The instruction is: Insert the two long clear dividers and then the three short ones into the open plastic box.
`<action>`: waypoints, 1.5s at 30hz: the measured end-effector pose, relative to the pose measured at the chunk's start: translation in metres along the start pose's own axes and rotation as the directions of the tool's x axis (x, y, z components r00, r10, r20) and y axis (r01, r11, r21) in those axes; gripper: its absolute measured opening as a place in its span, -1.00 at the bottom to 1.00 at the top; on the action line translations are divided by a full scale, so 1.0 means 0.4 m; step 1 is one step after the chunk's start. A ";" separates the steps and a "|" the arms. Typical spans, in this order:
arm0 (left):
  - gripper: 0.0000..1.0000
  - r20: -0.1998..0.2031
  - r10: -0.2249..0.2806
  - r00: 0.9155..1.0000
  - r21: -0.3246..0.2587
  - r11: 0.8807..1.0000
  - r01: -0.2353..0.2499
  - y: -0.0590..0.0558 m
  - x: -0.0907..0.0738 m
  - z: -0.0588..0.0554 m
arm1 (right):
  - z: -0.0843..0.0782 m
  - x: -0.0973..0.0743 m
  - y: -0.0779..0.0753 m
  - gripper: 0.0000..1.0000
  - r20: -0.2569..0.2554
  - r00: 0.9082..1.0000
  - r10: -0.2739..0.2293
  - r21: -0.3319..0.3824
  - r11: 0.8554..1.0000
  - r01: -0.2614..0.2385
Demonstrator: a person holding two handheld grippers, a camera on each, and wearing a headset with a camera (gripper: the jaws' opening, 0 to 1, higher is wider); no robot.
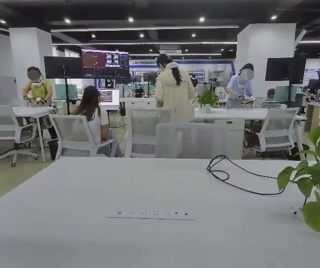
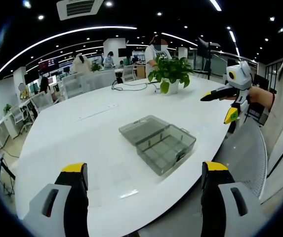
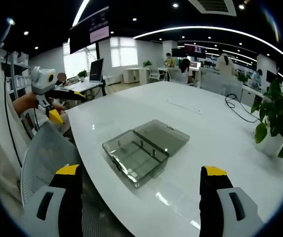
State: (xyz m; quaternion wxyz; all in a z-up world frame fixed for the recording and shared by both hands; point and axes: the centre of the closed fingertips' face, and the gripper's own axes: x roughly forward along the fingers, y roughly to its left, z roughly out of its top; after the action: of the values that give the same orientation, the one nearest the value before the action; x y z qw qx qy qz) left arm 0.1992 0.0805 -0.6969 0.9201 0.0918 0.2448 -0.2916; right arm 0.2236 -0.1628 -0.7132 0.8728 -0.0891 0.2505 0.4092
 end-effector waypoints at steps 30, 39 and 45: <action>0.88 0.000 -0.001 1.000 -0.003 1.000 0.001 -0.004 0.000 0.002 | 0.001 0.004 -0.004 1.00 0.002 1.000 -0.001 -0.004 1.000 0.001; 0.64 -0.031 0.102 0.994 -0.033 0.994 -0.103 0.069 -0.001 -0.018 | 0.008 0.009 0.007 1.00 0.005 1.000 0.012 0.000 1.000 -0.012; 0.42 -0.104 0.165 0.981 -0.066 0.983 -0.173 0.128 0.005 -0.060 | 0.029 0.010 0.006 0.98 0.037 0.999 0.022 0.020 1.000 -0.023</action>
State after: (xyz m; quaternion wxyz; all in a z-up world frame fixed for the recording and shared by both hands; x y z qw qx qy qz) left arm 0.2212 0.1286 -0.7172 0.9313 0.0919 0.2916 -0.1981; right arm 0.2282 -0.1547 -0.7051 0.8735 -0.0695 0.2395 0.4181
